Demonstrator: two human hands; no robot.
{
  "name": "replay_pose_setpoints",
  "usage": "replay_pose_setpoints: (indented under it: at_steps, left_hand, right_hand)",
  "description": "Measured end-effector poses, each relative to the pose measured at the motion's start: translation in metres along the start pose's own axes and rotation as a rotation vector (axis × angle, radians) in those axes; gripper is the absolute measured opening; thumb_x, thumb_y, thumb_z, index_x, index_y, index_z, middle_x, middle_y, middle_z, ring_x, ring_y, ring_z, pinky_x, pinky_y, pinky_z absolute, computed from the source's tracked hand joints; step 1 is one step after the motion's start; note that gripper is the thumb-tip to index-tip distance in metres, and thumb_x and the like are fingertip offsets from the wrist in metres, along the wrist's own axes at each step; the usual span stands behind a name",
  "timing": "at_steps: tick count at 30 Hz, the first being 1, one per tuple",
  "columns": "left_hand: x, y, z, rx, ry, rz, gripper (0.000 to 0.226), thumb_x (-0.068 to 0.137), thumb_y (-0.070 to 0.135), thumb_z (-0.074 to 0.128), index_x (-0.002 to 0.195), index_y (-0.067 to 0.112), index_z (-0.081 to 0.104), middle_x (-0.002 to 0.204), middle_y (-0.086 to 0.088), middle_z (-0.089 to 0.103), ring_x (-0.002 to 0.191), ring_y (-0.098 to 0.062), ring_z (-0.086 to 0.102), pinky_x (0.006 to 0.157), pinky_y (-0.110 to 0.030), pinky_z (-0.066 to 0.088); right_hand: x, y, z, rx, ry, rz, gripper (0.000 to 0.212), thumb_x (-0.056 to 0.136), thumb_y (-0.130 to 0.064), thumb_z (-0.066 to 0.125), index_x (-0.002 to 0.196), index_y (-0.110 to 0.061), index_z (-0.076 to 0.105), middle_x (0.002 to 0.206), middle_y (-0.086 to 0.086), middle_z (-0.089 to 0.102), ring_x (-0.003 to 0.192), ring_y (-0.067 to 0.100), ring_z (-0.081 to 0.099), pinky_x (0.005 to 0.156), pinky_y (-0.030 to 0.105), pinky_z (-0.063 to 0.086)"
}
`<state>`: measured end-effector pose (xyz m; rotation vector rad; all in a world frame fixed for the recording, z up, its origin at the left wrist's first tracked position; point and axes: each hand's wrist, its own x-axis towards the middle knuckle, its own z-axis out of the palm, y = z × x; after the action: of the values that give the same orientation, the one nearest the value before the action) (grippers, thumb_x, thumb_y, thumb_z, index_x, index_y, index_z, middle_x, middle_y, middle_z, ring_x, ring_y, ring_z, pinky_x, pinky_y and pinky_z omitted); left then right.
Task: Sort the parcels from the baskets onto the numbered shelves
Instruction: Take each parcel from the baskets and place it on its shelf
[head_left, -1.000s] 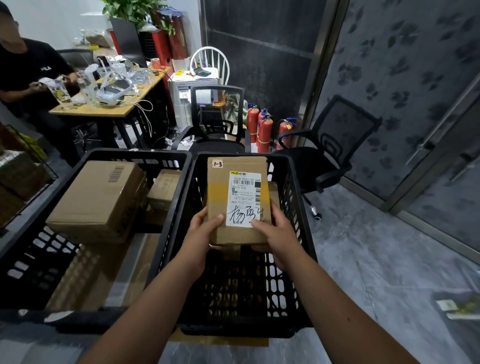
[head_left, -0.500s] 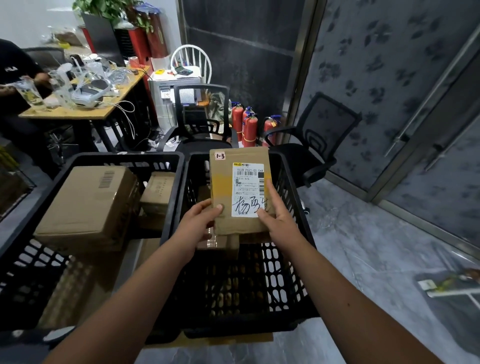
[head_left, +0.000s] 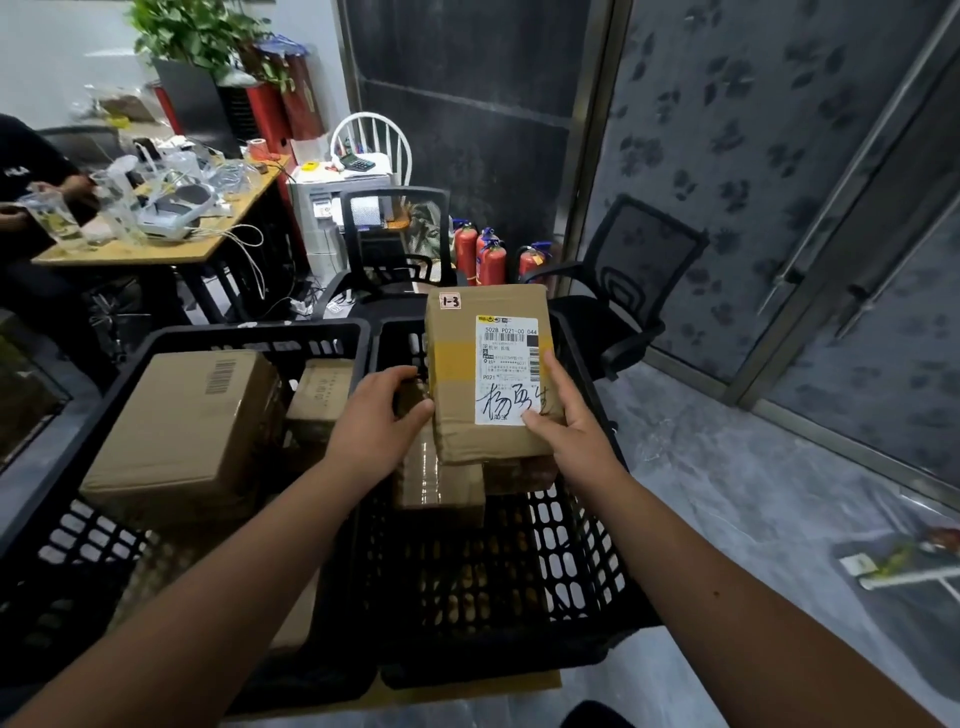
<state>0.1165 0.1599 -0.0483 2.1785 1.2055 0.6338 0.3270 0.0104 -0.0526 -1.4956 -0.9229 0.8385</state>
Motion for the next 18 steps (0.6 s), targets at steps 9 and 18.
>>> replay_pose_setpoints:
  at_steps: [9,18]
  left_hand:
    - [-0.015,0.023,-0.008,0.109,0.178,-0.108,0.058,0.097,0.044,0.07,0.149,0.025,0.052,0.147,-0.001,0.055,0.134,-0.022,0.053,0.106,-0.04,0.046]
    - [-0.098,0.061,-0.017,0.101,0.512,-0.367,0.05,0.096,0.045,0.071,0.142,0.03,0.058,0.136,0.004,0.062,0.124,-0.015,0.06,0.107,-0.043,0.052]
  right_hand:
    - [0.032,-0.013,-0.017,-0.024,-0.213,-0.089,0.101,0.087,-0.01,0.081,0.148,-0.072,0.029,0.158,-0.017,0.043,0.132,0.022,0.059,0.083,0.048,0.065]
    - [0.045,-0.042,-0.013,0.016,-0.609,-0.214,0.092,0.088,-0.017,0.082,0.134,-0.082,0.034,0.156,-0.013,0.046,0.132,0.018,0.059,0.09,0.04,0.063]
